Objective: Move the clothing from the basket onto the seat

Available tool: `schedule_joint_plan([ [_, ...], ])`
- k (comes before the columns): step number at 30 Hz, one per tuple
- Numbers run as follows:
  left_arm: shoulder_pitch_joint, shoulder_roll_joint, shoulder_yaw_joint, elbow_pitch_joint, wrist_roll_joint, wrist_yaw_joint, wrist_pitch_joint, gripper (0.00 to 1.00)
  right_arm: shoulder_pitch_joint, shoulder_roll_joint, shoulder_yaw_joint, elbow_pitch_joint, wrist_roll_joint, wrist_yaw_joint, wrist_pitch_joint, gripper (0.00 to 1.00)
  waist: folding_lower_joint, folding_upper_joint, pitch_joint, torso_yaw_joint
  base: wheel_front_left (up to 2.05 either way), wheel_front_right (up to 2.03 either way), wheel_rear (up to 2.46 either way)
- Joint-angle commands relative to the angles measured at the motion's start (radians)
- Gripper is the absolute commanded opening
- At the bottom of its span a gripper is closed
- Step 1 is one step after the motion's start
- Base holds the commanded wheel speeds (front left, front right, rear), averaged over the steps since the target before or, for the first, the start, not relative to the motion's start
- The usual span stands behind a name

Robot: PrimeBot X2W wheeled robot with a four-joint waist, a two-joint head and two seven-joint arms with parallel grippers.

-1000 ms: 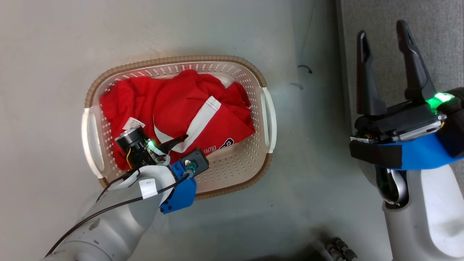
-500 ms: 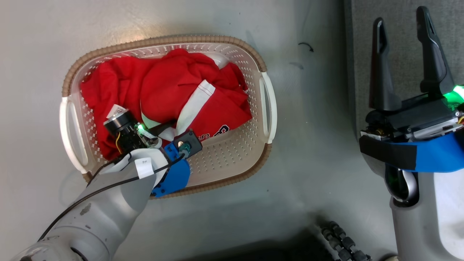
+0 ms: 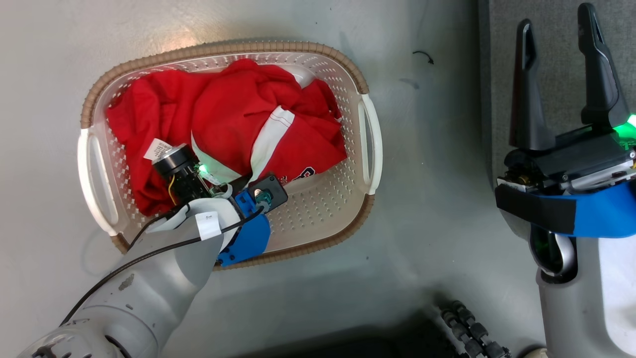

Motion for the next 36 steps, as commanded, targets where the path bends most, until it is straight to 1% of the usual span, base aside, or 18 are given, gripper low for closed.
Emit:
schedule_joint_plan([
  [1, -0.014, 0.003, -0.003, 0.002, 0.005, 0.0, -0.012, 0.0, -0.015, -0.004, 0.0, 0.001, 0.001, 0.0, -0.003, 1.0, -0.0001, 0.0, -0.009, 0.002, 0.0, 0.0, 0.0],
  [9, 0.002, -0.005, -0.004, -0.006, -0.014, 0.0, -0.076, 0.0, -0.011, -0.004, -0.005, 0.017, -0.001, 0.0, -0.003, 1.0, -0.0001, 0.0, -0.085, 0.018, 0.0, 0.0, 0.0],
  [12, 0.012, -0.013, -0.004, -0.019, -0.024, 0.0, -0.097, 0.0, -0.003, -0.004, -0.005, 0.029, -0.006, 0.0, -0.003, 1.0, -0.0001, 0.0, -0.13, 0.029, 0.0, 0.0, 0.0],
  [17, 0.034, -0.023, 0.021, -0.048, -0.082, 0.0, -0.119, 0.0, 0.016, -0.004, 0.001, 0.056, 0.004, 0.0, -0.003, 1.0, -0.0001, 0.0, -0.219, 0.05, 0.0, 0.0, 0.0],
  [18, 0.034, -0.023, 0.021, -0.048, -0.082, 0.0, -0.119, 0.0, 0.016, -0.004, 0.001, 0.056, 0.004, 0.0, -0.003, 1.0, -0.0001, 0.0, -0.219, 0.05, 0.0, 0.0, 0.0],
  [19, 0.044, -0.026, 0.03, -0.067, -0.096, 0.0, -0.121, 0.0, 0.025, -0.004, 0.002, 0.068, 0.008, 0.0, -0.003, 1.0, -0.0001, 0.0, -0.261, 0.057, 0.0, 0.0, 0.0],
  [20, 0.05, -0.027, 0.036, -0.084, -0.099, 0.0, -0.122, 0.0, 0.03, -0.004, 0.003, 0.074, 0.008, 0.0, -0.003, 1.0, -0.0001, 0.0, -0.28, 0.06, 0.0, 0.0, 0.0],
  [26, 0.124, -0.007, 0.104, -0.176, -0.129, 0.009, -0.122, 0.0, 0.067, -0.004, 0.006, 0.107, 0.008, 0.0, -0.003, 1.0, -0.0001, 0.0, -0.405, 0.07, 0.0, 0.0, 0.0],
  [27, 0.124, -0.007, 0.104, -0.176, -0.129, 0.009, -0.122, 0.0, 0.067, -0.004, 0.006, 0.107, 0.008, 0.0, -0.003, 1.0, -0.0001, 0.0, -0.405, 0.07, 0.0, 0.0, 0.0],
  [36, 0.254, 0.017, 0.314, -0.319, -0.193, 0.027, -0.121, 0.0, 0.145, -0.004, -0.008, 0.145, 0.003, 0.0, -0.003, 1.0, -0.0001, 0.0, -0.566, 0.093, 0.0, 0.0, 0.0],
])
